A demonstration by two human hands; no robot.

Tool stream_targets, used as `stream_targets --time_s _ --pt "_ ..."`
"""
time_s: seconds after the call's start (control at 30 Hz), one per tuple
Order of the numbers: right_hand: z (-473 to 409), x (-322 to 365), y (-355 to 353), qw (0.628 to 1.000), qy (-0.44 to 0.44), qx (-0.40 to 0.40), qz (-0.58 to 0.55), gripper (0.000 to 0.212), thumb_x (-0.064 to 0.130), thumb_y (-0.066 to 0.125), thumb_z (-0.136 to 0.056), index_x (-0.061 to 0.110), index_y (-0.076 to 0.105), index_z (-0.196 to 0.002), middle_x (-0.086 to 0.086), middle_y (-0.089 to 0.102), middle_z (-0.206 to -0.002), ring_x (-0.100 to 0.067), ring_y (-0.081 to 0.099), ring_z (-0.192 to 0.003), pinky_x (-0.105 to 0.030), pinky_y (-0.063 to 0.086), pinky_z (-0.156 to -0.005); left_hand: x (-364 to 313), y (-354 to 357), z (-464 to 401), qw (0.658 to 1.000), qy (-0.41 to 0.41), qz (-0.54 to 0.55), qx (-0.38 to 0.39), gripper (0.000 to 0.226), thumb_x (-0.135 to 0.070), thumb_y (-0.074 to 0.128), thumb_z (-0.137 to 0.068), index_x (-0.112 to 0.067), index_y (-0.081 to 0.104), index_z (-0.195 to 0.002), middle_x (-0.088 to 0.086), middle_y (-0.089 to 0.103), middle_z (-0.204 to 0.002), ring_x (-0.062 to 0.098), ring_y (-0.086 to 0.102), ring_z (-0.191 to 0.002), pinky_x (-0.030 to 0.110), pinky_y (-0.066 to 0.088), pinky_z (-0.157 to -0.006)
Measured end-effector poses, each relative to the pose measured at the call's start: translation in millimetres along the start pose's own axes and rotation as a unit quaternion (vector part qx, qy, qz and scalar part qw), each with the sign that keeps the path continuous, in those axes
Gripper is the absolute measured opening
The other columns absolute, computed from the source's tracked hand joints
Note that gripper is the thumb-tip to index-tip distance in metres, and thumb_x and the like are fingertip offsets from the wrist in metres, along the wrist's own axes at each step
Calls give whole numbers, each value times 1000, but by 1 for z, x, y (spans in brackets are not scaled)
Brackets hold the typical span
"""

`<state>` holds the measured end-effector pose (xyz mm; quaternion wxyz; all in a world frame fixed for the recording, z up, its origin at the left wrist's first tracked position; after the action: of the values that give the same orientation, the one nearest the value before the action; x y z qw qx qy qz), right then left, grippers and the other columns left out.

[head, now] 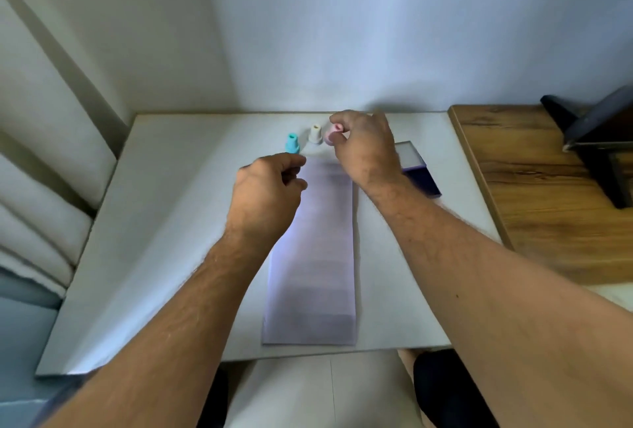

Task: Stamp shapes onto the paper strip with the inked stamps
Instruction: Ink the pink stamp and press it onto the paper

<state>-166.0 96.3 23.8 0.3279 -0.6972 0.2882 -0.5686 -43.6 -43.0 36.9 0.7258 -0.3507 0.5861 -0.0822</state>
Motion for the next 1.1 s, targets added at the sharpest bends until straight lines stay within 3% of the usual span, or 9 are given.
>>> stream_targets --time_s 0.13,0.2,0.33,0.4,0.5,0.63,0.8,0.97,1.1 --pt "41 13 -32 973 85 -19 -213 4 25 73 -79 23 75 -81 14 72 -80 -5 66 -82 -13 51 -72 -14 8 13 996 17 86 25 52 -14 73 -84 -31 58 -130 -15 63 -118 2 65 -97 11 50 -67" --pt "61 9 -39 938 163 8 -307 4 26 76 -75 23 76 -72 12 74 -76 -6 65 -72 -15 47 -67 -21 10 19 991 35 124 42 59 -14 75 -82 -36 54 -133 -17 58 -124 1 65 -99 14 49 -70" --pt "81 -5 -33 867 289 78 -397 18 29 75 -79 11 75 -80 -5 77 -77 -14 53 -56 -27 48 -59 -25 13 19 984 64 153 58 55 -13 76 -82 -40 57 -126 -19 60 -123 -7 67 -93 10 51 -74" --pt "83 -10 -27 837 324 91 -432 22 31 75 -81 9 74 -81 -9 77 -76 -13 49 -52 -27 47 -58 -22 15 13 982 62 167 66 47 -12 77 -82 -35 64 -121 -17 65 -118 -2 69 -92 18 54 -81" --pt "81 -14 -19 823 332 124 -444 27 36 73 -84 9 75 -86 -12 77 -80 -12 49 -52 -25 47 -57 -18 15 3 981 59 169 72 37 -10 76 -82 -31 70 -112 -12 72 -106 6 71 -80 15 51 -72" --pt "72 -22 -16 825 326 170 -429 37 42 70 -85 7 76 -94 -11 76 -80 -14 52 -57 -23 49 -56 -19 17 -12 984 50 152 78 31 -16 78 -80 -36 73 -103 -8 75 -82 4 71 -70 6 42 -55" --pt "65 -33 -13 821 319 188 -435 36 43 69 -86 8 77 -92 -8 74 -75 -13 52 -56 -23 49 -57 -23 26 -21 983 85 139 88 31 -15 81 -77 -35 73 -100 -18 74 -96 9 71 -76 8 47 -70" --pt "63 -38 -8 791 315 187 -489 26 35 68 -89 11 78 -83 -4 68 -67 -13 50 -60 -23 48 -58 -23 33 -25 985 100 118 77 31 -14 80 -77 -32 76 -102 -18 74 -96 7 70 -82 7 46 -70" --pt "59 -38 -2 784 306 190 -505 24 28 67 -91 6 76 -91 -3 68 -66 -11 51 -56 -23 50 -59 -20 33 -27 986 83 128 67 30 -13 81 -76 -33 76 -97 -16 75 -89 9 71 -77 9 49 -72"
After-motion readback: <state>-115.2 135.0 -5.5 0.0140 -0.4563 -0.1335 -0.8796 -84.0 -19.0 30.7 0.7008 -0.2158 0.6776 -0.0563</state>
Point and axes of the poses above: each hand's wrist, its own z-axis away from the middle knuckle, its own y-axis out of the palm, x = y × z, the point moved 6 cm from there along -z, towards the middle knuckle
